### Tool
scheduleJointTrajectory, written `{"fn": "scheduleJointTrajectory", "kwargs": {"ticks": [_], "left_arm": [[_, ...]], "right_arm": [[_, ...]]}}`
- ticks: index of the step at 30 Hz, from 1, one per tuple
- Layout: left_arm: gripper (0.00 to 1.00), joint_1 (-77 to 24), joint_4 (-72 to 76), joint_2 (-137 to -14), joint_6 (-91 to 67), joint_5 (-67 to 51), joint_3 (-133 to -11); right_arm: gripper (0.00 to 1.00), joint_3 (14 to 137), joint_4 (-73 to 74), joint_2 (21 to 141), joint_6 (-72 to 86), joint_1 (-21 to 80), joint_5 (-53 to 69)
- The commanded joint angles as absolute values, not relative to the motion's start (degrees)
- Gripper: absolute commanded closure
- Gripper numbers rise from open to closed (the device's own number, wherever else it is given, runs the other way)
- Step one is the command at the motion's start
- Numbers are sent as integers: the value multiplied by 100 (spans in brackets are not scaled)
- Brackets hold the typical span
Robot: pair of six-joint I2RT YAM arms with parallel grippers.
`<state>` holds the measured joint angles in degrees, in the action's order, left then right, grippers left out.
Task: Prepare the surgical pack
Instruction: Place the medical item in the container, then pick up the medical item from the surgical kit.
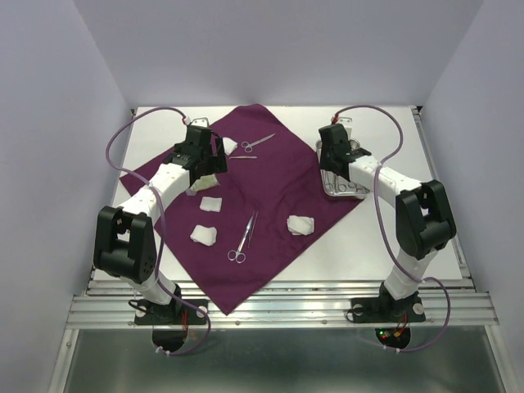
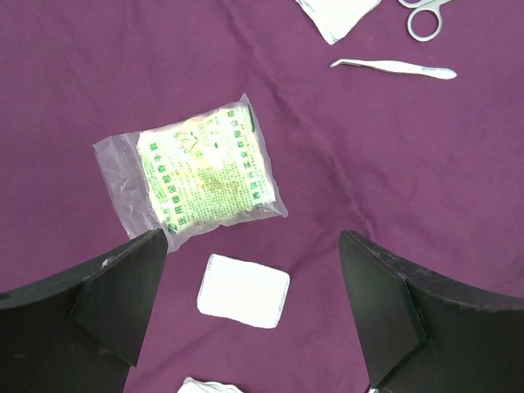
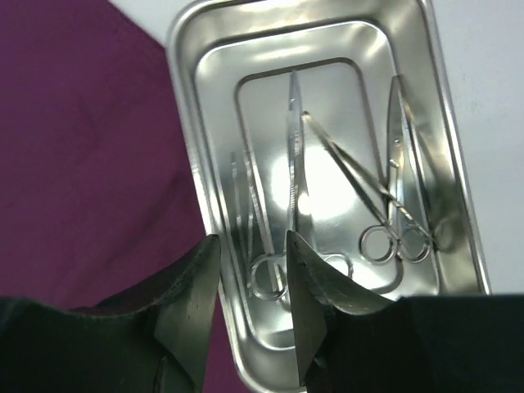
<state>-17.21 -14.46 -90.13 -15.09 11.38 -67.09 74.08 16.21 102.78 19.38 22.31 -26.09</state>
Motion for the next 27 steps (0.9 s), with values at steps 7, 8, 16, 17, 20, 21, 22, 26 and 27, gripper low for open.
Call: {"fn": "scheduleJointTrajectory", "kwargs": {"ticks": [7,8,16,17,20,21,22,26,27], "left_arm": [[1,-1731,-1758,-8561,-1617,1388,-7110],[1,-1731,-1767,-8517,-1635,1406,-7110],[1,-1661,-1810,-8499,-1819,1793,-7084],[1,-1661,-1811,-8508,-1819,1784,-7084],[1,-1652,-1758,-8543,-1819,1732,-7023],[1,-1652,-1749,-8543,-1819,1705,-7014],[1,-1652,-1740,-8543,-1811,1679,-7005],[1,-1644,-1723,-8587,-1775,1644,-6996],[1,-1644,-1731,-8604,-1775,1635,-6996]], "right_arm": [[52,7690,2179,10115,2847,4191,-2251],[52,7708,2188,10186,3004,4366,-2224],[50,7875,2268,10880,3515,5590,-1881],[50,7875,2233,10916,3533,5651,-1837],[44,7831,2145,10995,3551,5783,-1679],[43,7822,2118,11004,3551,5783,-1653],[43,7814,2083,11013,3542,5783,-1618],[44,7936,2092,11135,3454,5783,-1565],[44,7971,2118,11188,3445,5783,-1564]]}}
